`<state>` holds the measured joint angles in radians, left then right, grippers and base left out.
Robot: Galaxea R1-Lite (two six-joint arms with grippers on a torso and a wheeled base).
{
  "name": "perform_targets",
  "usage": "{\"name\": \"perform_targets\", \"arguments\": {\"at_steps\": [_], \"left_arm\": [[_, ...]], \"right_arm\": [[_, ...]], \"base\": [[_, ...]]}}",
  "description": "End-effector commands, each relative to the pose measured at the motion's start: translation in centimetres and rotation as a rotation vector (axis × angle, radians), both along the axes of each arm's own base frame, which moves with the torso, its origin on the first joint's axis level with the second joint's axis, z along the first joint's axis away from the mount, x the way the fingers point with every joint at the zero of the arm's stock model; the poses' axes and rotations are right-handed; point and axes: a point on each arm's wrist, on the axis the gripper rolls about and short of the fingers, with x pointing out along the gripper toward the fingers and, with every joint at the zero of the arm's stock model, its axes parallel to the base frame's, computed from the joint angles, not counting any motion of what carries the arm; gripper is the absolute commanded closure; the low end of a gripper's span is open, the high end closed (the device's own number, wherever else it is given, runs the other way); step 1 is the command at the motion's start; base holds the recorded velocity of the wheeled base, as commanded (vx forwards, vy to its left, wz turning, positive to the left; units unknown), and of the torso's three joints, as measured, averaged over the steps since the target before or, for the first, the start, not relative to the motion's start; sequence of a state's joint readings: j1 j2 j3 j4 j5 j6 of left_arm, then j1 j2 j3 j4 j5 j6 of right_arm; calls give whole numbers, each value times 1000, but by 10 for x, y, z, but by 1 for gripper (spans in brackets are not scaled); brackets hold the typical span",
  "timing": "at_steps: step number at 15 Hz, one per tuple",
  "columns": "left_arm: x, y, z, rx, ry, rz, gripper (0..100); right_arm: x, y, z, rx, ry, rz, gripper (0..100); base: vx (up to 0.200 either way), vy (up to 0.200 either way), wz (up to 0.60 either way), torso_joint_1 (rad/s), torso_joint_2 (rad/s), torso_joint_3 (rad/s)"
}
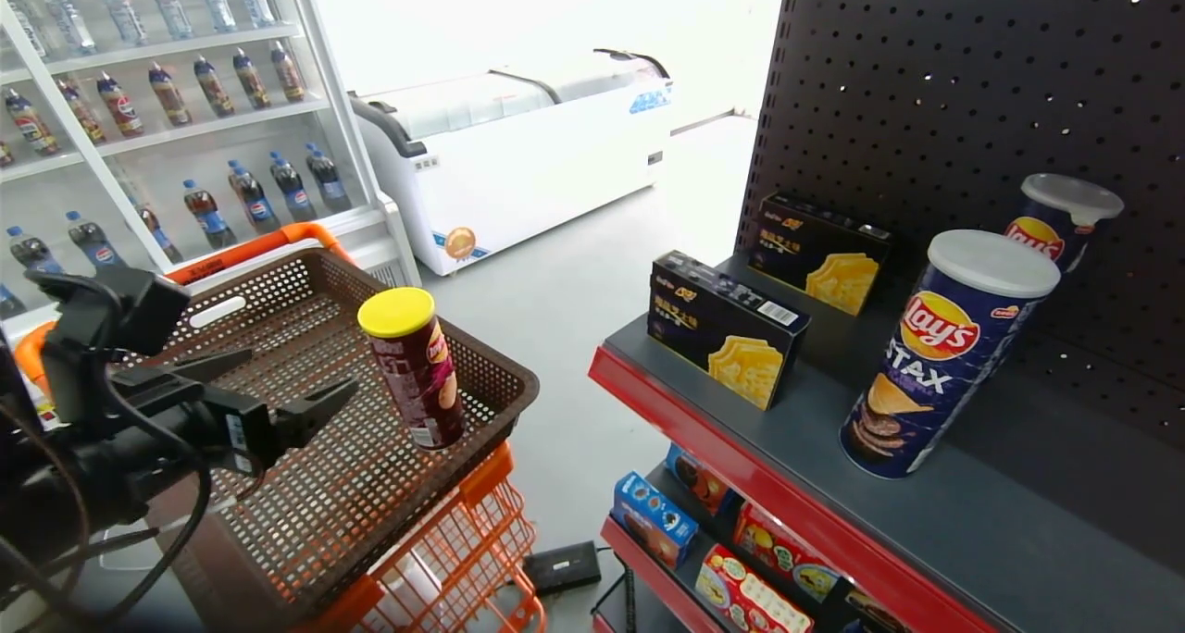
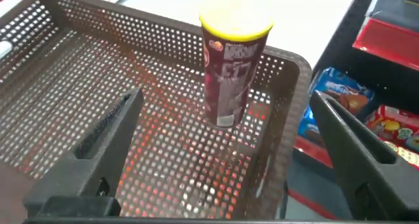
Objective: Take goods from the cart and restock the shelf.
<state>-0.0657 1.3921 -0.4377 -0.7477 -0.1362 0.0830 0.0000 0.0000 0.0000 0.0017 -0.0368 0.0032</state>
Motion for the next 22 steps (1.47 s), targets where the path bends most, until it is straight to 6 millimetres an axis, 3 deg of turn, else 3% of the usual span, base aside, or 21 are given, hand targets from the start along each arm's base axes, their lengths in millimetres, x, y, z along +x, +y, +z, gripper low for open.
{"name": "perform_targets", "arguments": {"at_steps": [1,5,11,18,19,22], "left_arm": [[33,-10,-33,20,81,-36,0],[60,-24,-58,19,50,-76,0],[91,-27,-84,12,-35,-71,0],[109,-28,-94,8,-89,-68,0],[112,-28,-92,10,-105,-62,100],[112,-20,-96,125,-93,-43,100]], "right_arm": [[0,0,0,0,0,-2,0],[0,0,0,0,0,0,0],[0,0,0,0,0,0,0],[0,0,0,0,0,0,0],[0,0,0,0,0,0,0],[0,0,0,0,0,0,0]], "base": [[0,0,0,0,0,0],[0,0,0,0,0,0],[0,0,0,0,0,0],[0,0,0,0,0,0],[0,0,0,0,0,0],[0,0,0,0,0,0]]}}
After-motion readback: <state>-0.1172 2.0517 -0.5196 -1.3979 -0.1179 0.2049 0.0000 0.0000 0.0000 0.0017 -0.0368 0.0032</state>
